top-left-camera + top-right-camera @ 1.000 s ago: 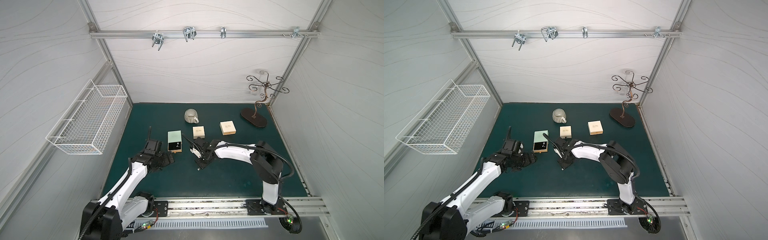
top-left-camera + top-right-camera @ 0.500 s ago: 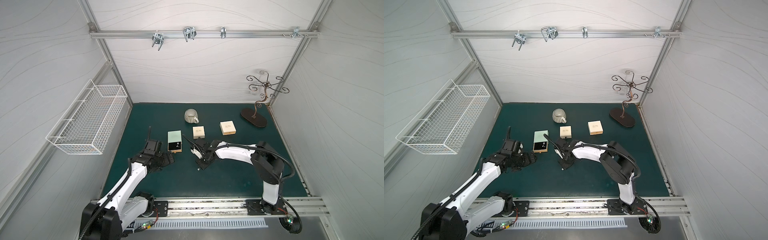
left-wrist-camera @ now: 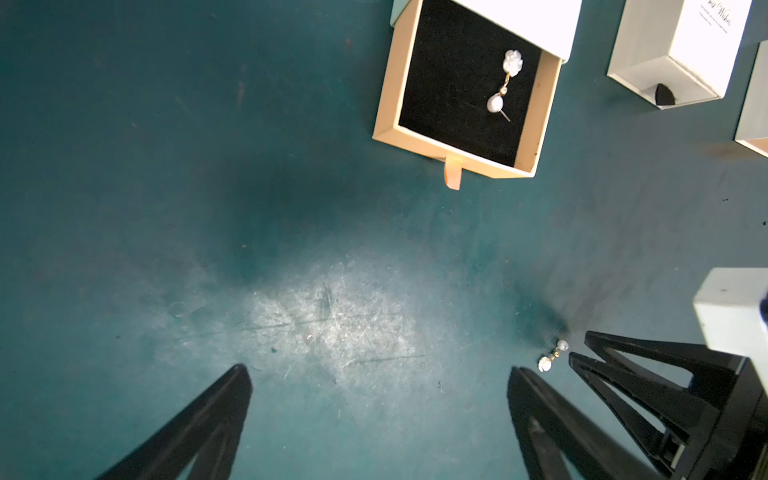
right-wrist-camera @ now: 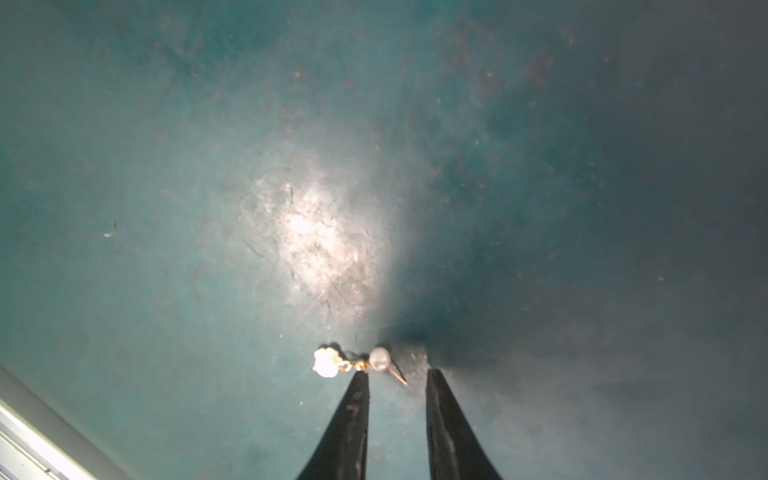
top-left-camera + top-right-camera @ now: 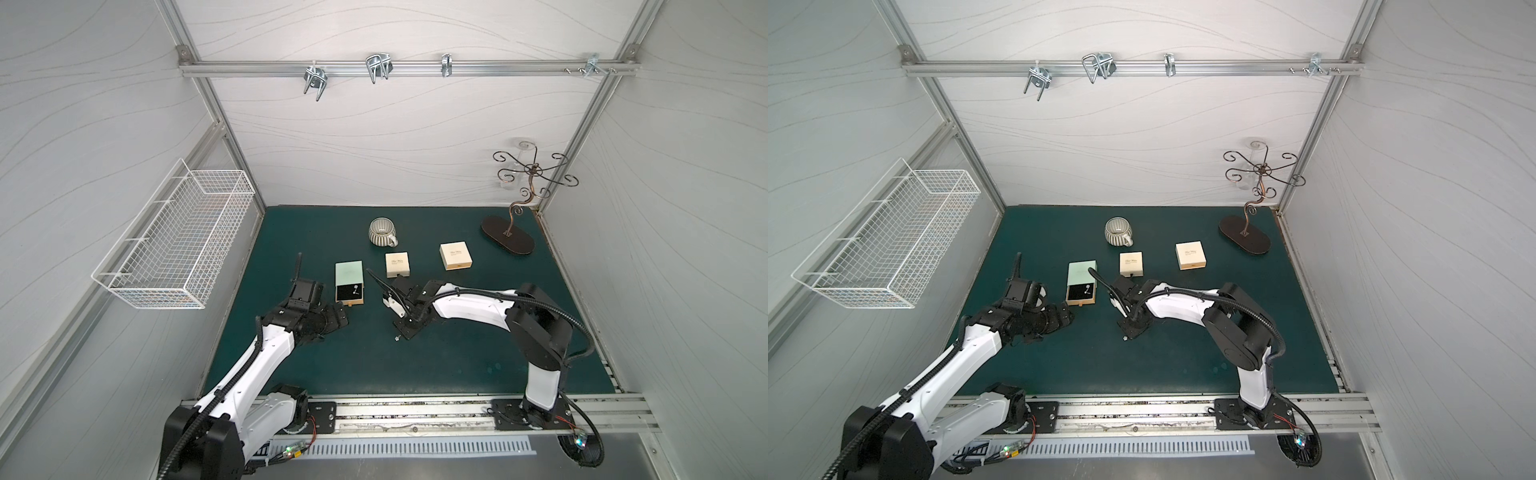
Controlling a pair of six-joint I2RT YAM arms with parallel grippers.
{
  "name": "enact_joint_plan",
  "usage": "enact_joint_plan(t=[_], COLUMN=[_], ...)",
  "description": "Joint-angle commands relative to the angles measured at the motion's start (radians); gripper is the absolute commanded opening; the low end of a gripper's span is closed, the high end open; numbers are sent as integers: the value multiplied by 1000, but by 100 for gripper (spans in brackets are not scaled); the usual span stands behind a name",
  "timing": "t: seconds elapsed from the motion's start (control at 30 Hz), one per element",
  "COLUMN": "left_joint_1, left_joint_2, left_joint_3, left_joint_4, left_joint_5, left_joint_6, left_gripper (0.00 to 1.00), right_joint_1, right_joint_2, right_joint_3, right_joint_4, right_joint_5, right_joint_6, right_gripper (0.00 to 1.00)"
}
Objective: Place the earrings into the drawer-style jewelry box
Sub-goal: Pick up the earring from the center of the board.
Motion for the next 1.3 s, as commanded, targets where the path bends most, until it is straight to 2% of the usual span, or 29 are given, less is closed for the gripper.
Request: enact_joint_plan(t=[0.0, 0.7, 1.27], left_joint_1=[-1, -1, -1], left_joint_2=[-4, -16, -19], left_joint_3=[14, 4, 0], left_joint_4=[3, 3, -3], left_joint_5=[-10, -10, -13], left_joint_6=[-7, -14, -15], left_gripper=[99, 99, 99], right_joint_1=[0, 50, 32], right_joint_2=[-42, -35, 24], right_joint_3=[-18, -5, 44], right_joint_4=[-34, -34, -52], right_joint_5=[9, 1, 44], right_joint_6=[-19, -43, -78], right_gripper=[27, 33, 29])
